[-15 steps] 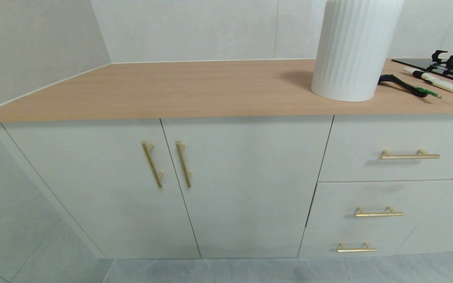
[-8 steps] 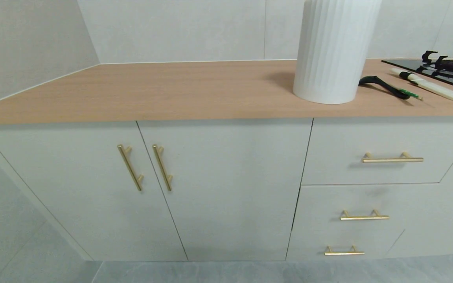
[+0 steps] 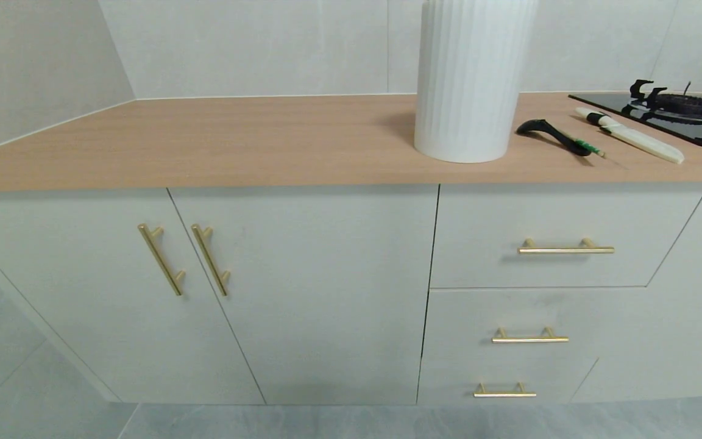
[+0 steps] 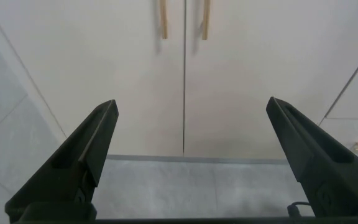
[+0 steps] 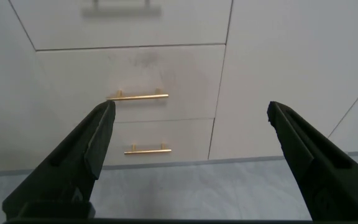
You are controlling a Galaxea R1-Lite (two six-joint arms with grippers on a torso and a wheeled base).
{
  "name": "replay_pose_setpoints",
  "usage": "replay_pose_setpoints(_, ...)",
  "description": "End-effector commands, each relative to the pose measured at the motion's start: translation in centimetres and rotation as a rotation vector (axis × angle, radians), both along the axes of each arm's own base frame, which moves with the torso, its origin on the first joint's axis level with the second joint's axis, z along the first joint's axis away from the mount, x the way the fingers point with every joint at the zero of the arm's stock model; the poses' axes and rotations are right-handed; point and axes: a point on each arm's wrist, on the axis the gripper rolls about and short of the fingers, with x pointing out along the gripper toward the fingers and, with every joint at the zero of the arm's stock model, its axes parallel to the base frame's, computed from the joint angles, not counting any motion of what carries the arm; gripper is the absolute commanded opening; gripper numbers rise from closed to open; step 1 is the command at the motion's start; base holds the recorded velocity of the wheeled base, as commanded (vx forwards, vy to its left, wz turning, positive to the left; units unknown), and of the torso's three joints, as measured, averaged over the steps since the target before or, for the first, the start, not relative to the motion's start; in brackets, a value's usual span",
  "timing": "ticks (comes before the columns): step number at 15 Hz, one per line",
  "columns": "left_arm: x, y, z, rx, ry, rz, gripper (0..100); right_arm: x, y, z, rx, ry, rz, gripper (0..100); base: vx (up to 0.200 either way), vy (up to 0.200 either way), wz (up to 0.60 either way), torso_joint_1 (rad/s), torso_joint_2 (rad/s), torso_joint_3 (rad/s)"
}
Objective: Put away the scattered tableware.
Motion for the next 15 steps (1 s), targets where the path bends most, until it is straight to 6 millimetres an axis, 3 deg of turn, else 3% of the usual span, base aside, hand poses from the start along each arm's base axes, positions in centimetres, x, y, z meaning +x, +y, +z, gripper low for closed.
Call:
replay_pose_setpoints(1,0.0,0.0,0.0,0.0,0.001,0.002,100,0.0,0.0,0.0,-0.001,0.001,0.001,100,0.0,0.0,0.0,0.0,0.0,0.0)
replay_pose_setpoints(3,0.0,0.0,0.0,0.0,0.001,0.002,100,0.0,0.0,0.0,-0.001,0.001,0.001,100,0.0,0.0,0.0,0.0,0.0,0.0)
replay_pose_setpoints(6,0.0,0.0,0.0,-0.002,0.001,0.002,100,0.0,0.0,0.0,-0.001,0.004,0.001,100,-0.2,0.0,0.0,0.001,0.0,0.004)
replay_pose_setpoints(12,0.0,0.0,0.0,0.0,0.001,0.002,100,0.0,0.0,0.0,0.0,0.001,0.001,100,0.0,0.0,0.0,0.0,0.0,0.0)
replay_pose_setpoints(13,0.0,0.0,0.0,0.0,0.001,0.002,100,-0.1,0.0,0.5,0.002,-0.019,0.011,100,0.0,0.0,0.0,0.0,0.0,0.0)
replay_pose_setpoints(15,0.0,0.0,0.0,0.0,0.001,0.002,100,-0.2,0.1,6.0,0.074,-0.067,0.085,100,0.0,0.0,0.0,0.0,0.0,0.0)
